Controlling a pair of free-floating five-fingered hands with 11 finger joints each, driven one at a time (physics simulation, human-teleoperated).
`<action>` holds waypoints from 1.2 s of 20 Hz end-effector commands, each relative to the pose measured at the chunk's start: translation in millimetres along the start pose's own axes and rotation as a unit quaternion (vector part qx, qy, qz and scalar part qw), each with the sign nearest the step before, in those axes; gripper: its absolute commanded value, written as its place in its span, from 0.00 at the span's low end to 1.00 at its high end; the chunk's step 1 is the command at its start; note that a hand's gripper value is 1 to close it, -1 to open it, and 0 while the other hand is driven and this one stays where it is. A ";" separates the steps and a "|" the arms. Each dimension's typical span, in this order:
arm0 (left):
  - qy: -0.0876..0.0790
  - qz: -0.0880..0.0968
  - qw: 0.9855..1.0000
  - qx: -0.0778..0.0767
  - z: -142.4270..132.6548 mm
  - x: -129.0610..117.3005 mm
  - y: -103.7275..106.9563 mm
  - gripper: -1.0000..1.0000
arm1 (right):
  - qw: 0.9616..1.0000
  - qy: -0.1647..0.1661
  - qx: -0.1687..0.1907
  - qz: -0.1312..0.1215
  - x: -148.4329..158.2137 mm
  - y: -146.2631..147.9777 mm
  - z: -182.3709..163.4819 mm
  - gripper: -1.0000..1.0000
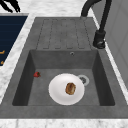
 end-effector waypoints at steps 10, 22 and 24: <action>0.000 0.000 1.000 0.000 0.0 0.0 0.0 0.50 | 1.000 0.020 0.000 0.013 -4.3 2.7 -100.9 0.00; 0.000 0.000 1.000 0.000 0.0 0.0 0.0 0.50 | 0.999 0.017 0.024 0.020 16.5 29.6 -133.7 0.00; 0.000 0.000 1.000 0.000 0.0 0.0 0.0 0.50 | 0.999 0.016 0.033 0.017 19.5 31.3 -140.6 0.00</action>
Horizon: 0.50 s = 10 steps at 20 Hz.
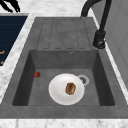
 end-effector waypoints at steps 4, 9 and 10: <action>0.000 0.000 1.000 0.000 0.0 0.0 0.0 0.50 | 1.000 -0.010 0.027 0.000 9.1 12.1 -16.7 0.00; 0.000 0.000 1.000 0.000 0.0 0.0 0.0 0.50 | 0.999 -0.024 0.025 -0.009 5.5 27.8 -18.1 0.00; 0.000 0.000 1.000 0.000 0.0 0.0 0.0 0.50 | 0.999 -0.028 0.027 -0.010 5.0 29.8 -18.8 0.00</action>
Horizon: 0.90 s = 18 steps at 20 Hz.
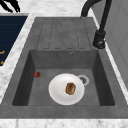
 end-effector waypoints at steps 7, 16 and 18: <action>0.000 0.000 1.000 0.000 0.0 0.0 0.0 0.50 | 1.000 -0.026 0.015 -0.005 -15.1 26.4 -4.4 0.00; 0.000 0.000 1.000 0.000 0.0 0.0 0.0 0.50 | 0.999 -0.030 -0.008 -0.010 -19.4 30.6 -12.8 0.00; 0.000 0.000 1.000 0.000 0.0 0.0 0.0 0.50 | 0.999 -0.030 -0.014 -0.011 -19.0 30.2 -15.7 0.00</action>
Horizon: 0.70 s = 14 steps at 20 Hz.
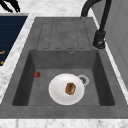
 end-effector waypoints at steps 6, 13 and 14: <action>0.000 0.000 1.000 0.000 0.0 0.0 0.0 0.50 | 1.000 -0.005 0.010 0.002 3.3 -2.1 -7.0 0.00; 0.000 0.000 1.000 0.000 0.0 0.0 0.0 0.50 | 0.999 -0.001 0.044 -0.003 6.3 -22.5 -15.4 0.00; 0.000 0.000 1.000 0.000 0.0 0.0 0.0 0.50 | 0.999 -0.001 0.048 -0.004 7.5 -24.4 -16.4 0.00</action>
